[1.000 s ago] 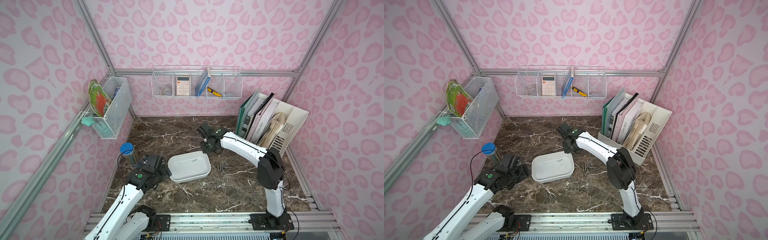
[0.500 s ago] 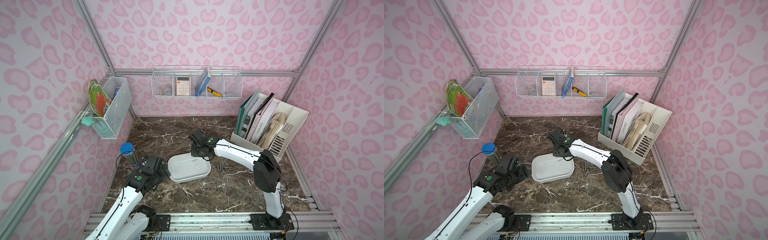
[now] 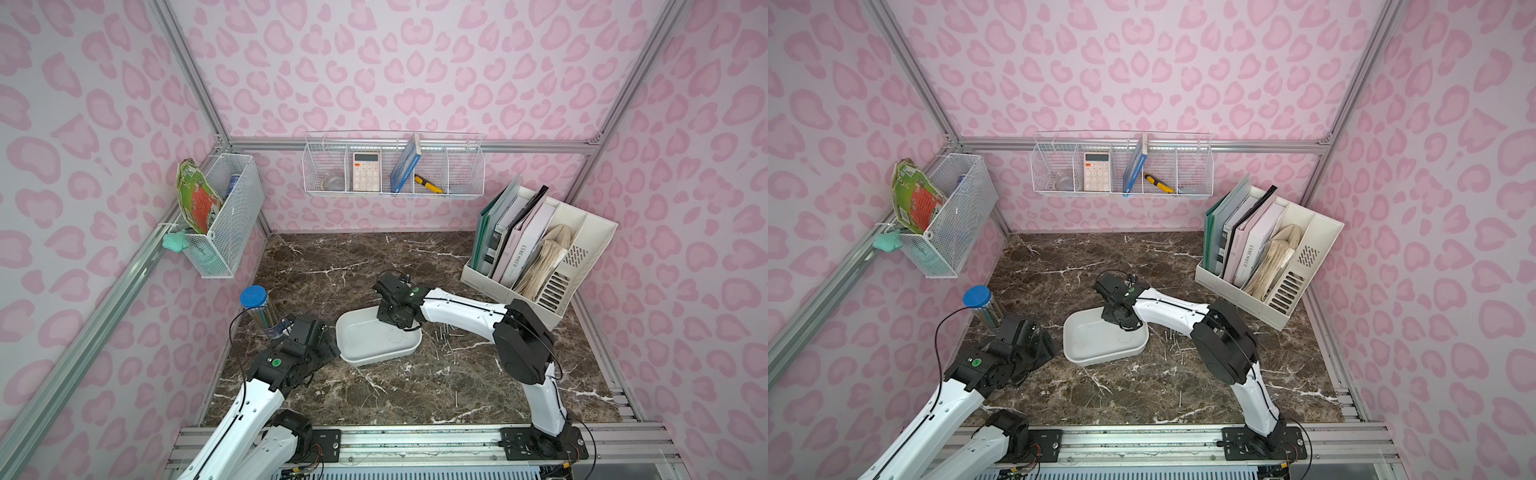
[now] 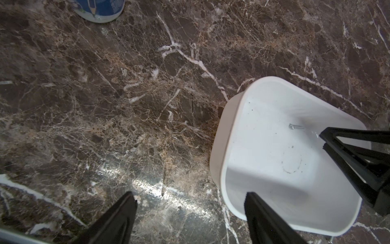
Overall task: Take out the screws from the storage box
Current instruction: Pick up the screw from the storage box.
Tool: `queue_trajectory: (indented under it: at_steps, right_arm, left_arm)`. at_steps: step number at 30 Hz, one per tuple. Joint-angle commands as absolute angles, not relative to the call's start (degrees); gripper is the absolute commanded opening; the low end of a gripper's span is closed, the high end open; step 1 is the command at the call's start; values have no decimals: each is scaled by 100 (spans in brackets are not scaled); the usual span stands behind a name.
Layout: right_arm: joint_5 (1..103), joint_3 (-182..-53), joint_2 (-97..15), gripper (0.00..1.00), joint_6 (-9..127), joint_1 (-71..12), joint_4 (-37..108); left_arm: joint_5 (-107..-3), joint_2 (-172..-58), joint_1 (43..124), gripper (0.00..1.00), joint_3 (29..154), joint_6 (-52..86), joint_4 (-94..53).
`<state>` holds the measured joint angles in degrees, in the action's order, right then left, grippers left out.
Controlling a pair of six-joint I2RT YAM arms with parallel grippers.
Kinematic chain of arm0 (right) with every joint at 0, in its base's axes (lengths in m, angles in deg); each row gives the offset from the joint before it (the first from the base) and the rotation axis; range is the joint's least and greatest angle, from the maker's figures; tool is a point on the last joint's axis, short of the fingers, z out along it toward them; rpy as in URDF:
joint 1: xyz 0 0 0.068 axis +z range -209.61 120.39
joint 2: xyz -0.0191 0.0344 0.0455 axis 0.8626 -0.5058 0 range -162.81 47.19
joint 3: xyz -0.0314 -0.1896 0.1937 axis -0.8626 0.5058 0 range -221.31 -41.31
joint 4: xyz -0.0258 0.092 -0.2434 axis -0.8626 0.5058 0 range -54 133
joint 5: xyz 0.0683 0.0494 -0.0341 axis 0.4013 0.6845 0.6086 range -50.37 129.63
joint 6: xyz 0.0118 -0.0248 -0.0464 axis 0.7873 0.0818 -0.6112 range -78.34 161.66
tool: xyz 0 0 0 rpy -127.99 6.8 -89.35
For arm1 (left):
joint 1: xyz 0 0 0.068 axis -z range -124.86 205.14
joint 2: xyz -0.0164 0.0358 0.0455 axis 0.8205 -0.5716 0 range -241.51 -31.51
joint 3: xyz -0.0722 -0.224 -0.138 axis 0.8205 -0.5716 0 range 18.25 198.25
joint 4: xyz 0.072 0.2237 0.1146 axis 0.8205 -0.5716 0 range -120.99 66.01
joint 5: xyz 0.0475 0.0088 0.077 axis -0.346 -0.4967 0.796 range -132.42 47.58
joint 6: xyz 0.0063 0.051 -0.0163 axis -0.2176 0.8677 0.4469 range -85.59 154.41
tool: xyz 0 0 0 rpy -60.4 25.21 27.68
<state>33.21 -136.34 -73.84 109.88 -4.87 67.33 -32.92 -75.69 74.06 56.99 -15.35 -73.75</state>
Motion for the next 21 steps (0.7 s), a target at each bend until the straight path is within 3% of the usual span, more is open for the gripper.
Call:
queue_trajectory:
  at_steps: [1,21]
  right_arm:
    - [3149,-13886,-7588,38,11248,-520,6934]
    - [3025,-14030,-8189,38,11338,-531,7035]
  left_arm:
    - [-3249,-7573,7403,85,5700,-1597,-7294]
    - [-3179,-7513,7405,85,5639,-1577,-7284]
